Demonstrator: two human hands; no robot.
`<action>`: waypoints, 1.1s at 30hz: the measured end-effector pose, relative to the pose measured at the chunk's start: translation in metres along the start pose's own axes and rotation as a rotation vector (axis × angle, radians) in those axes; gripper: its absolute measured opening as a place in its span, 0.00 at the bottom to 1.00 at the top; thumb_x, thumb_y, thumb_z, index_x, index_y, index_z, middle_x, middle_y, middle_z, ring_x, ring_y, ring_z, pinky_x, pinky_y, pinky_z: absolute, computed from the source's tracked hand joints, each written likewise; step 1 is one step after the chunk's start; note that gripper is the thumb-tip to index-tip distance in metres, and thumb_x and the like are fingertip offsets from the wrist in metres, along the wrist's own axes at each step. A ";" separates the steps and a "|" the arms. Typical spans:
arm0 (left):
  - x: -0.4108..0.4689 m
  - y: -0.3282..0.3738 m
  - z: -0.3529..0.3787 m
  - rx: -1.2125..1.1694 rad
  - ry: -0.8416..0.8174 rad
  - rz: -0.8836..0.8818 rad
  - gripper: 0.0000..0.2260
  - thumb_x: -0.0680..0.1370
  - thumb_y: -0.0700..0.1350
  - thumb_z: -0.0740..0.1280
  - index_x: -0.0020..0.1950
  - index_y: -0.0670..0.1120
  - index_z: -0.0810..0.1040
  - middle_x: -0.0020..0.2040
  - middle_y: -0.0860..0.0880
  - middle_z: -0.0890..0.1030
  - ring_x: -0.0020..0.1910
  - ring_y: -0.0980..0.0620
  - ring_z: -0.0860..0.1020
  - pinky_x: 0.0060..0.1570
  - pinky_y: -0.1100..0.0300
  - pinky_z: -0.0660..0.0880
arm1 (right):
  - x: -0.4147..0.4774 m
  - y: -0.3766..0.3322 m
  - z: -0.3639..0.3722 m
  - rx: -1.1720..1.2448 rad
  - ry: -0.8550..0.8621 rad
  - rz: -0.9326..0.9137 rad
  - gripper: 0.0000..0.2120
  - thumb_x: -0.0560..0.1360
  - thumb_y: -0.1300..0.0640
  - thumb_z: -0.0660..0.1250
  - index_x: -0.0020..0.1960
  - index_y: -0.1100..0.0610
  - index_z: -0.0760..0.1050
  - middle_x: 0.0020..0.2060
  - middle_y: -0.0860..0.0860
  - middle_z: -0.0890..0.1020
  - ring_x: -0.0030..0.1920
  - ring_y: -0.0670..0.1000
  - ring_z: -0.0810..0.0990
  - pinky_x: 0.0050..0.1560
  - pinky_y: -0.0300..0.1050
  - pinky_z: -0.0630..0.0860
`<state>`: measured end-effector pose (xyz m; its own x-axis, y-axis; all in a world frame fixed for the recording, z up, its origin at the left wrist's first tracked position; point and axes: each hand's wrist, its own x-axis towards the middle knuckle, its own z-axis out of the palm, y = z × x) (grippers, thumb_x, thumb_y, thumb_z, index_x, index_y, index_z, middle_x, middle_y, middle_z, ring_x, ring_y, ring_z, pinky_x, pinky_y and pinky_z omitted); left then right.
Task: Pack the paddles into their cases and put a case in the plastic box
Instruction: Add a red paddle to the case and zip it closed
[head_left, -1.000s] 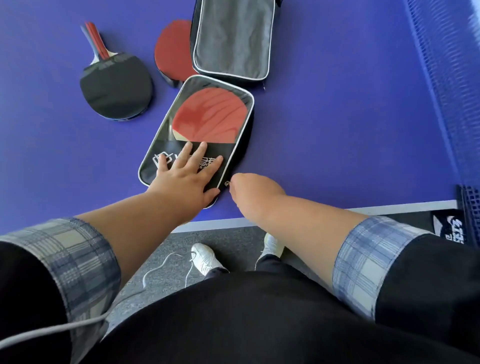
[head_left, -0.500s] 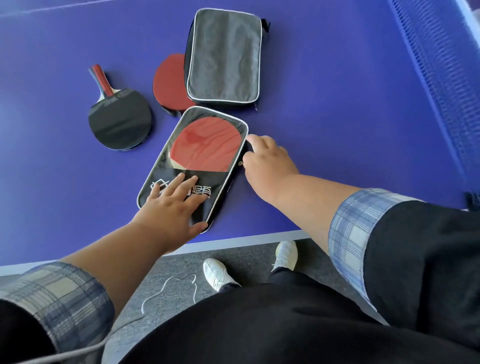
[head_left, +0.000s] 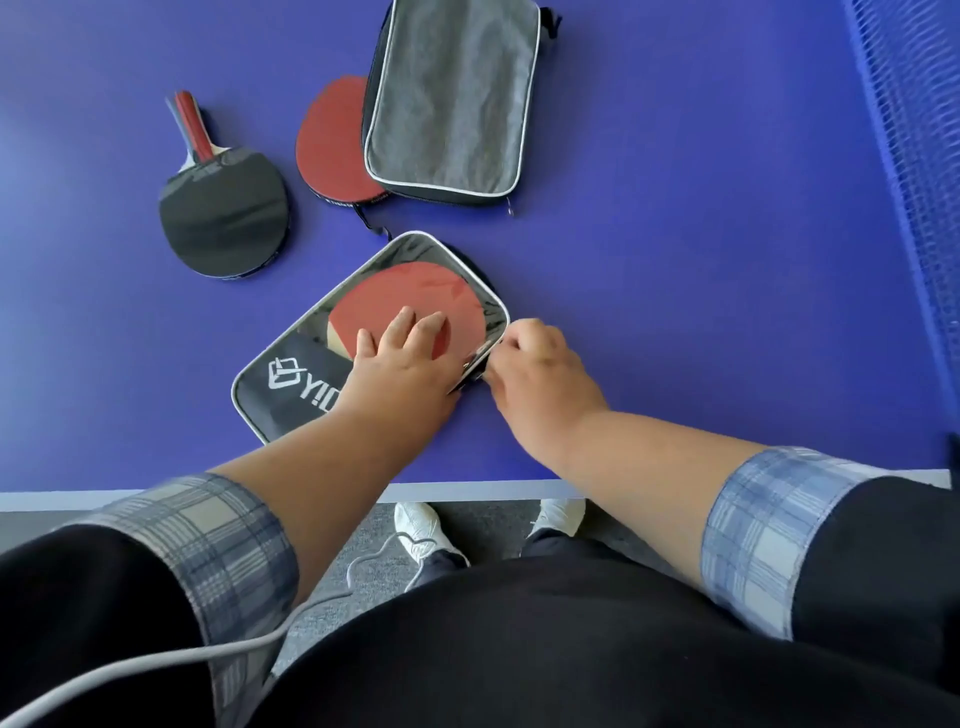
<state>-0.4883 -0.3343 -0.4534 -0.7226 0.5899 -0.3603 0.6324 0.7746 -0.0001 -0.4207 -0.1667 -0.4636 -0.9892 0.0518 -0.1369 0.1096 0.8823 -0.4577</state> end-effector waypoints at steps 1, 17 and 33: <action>-0.002 -0.003 0.000 0.012 -0.003 0.011 0.15 0.81 0.54 0.63 0.66 0.51 0.74 0.78 0.43 0.57 0.77 0.36 0.51 0.68 0.29 0.58 | 0.004 0.008 -0.003 0.015 0.009 0.060 0.08 0.80 0.57 0.64 0.47 0.61 0.77 0.56 0.55 0.74 0.53 0.60 0.72 0.43 0.50 0.68; -0.030 -0.019 -0.014 0.205 -0.079 0.236 0.09 0.69 0.38 0.76 0.47 0.43 0.81 0.69 0.35 0.72 0.68 0.26 0.68 0.53 0.24 0.72 | 0.030 0.029 -0.036 0.039 -0.245 0.130 0.09 0.82 0.58 0.55 0.49 0.58 0.73 0.45 0.53 0.78 0.46 0.60 0.75 0.42 0.55 0.75; -0.001 -0.050 -0.023 -0.115 0.100 0.253 0.20 0.77 0.59 0.58 0.62 0.54 0.80 0.67 0.47 0.76 0.66 0.39 0.73 0.64 0.40 0.70 | 0.098 0.014 -0.043 0.047 -0.310 0.138 0.11 0.83 0.54 0.57 0.54 0.56 0.77 0.49 0.52 0.80 0.48 0.58 0.78 0.49 0.56 0.77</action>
<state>-0.5258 -0.3682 -0.4317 -0.5733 0.7829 -0.2417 0.7644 0.6173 0.1861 -0.5206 -0.1296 -0.4458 -0.8890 0.0186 -0.4576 0.2521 0.8541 -0.4549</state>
